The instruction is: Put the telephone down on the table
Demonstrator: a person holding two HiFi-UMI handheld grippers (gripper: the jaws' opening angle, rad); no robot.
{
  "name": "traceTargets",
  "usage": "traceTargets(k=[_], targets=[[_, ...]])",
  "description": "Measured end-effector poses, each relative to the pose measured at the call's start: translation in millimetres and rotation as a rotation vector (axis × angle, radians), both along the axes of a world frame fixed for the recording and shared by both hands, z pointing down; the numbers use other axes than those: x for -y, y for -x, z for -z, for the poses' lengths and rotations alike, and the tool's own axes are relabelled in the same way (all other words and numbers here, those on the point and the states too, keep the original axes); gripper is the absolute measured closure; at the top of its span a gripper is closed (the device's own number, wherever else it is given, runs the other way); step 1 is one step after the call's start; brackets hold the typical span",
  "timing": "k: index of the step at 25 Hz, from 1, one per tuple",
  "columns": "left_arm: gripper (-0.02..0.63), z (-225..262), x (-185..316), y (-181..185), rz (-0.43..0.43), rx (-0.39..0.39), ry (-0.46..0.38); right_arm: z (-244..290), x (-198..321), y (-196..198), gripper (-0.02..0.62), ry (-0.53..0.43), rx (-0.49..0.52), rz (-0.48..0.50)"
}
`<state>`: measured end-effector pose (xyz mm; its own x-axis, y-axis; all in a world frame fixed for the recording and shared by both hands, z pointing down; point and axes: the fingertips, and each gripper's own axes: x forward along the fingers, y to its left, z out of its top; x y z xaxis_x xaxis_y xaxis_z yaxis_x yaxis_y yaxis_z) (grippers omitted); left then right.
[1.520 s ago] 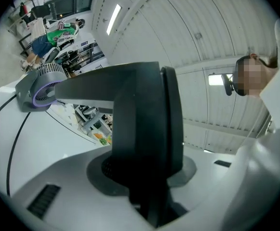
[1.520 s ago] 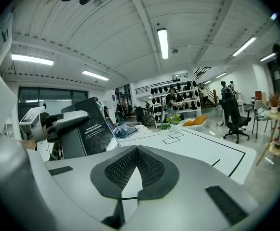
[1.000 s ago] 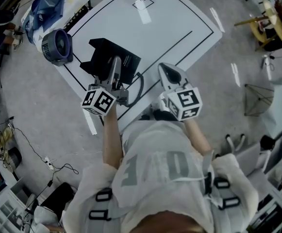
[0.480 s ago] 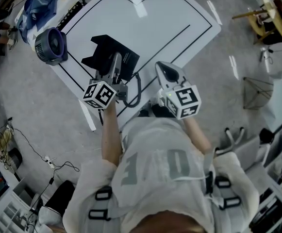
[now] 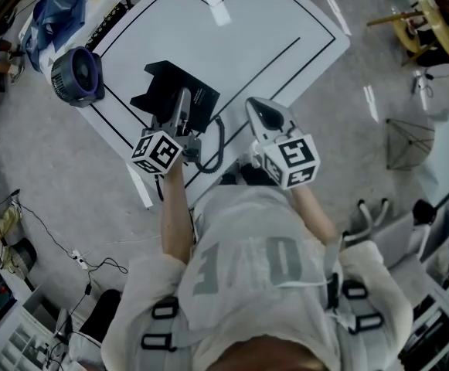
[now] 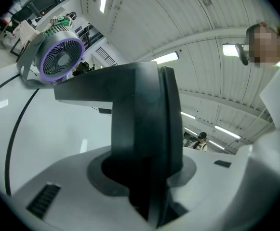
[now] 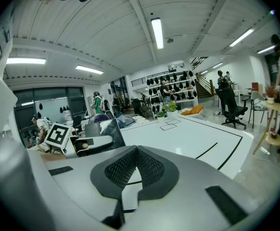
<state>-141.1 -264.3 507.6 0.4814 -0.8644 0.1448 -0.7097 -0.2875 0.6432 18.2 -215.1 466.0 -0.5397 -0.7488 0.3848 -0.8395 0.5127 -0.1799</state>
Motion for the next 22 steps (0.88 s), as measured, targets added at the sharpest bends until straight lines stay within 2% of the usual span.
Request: traceTargets(k=[15, 22], targets=[[0.451, -11, 1, 6, 0.027, -0.097, 0.028, -7, 1, 1, 0.589, 0.020, -0.004, 0.008], [0.451, -21, 3, 9, 0.050, -0.162, 0.083, -8, 3, 0, 0.589, 0.022, -0.001, 0.009]])
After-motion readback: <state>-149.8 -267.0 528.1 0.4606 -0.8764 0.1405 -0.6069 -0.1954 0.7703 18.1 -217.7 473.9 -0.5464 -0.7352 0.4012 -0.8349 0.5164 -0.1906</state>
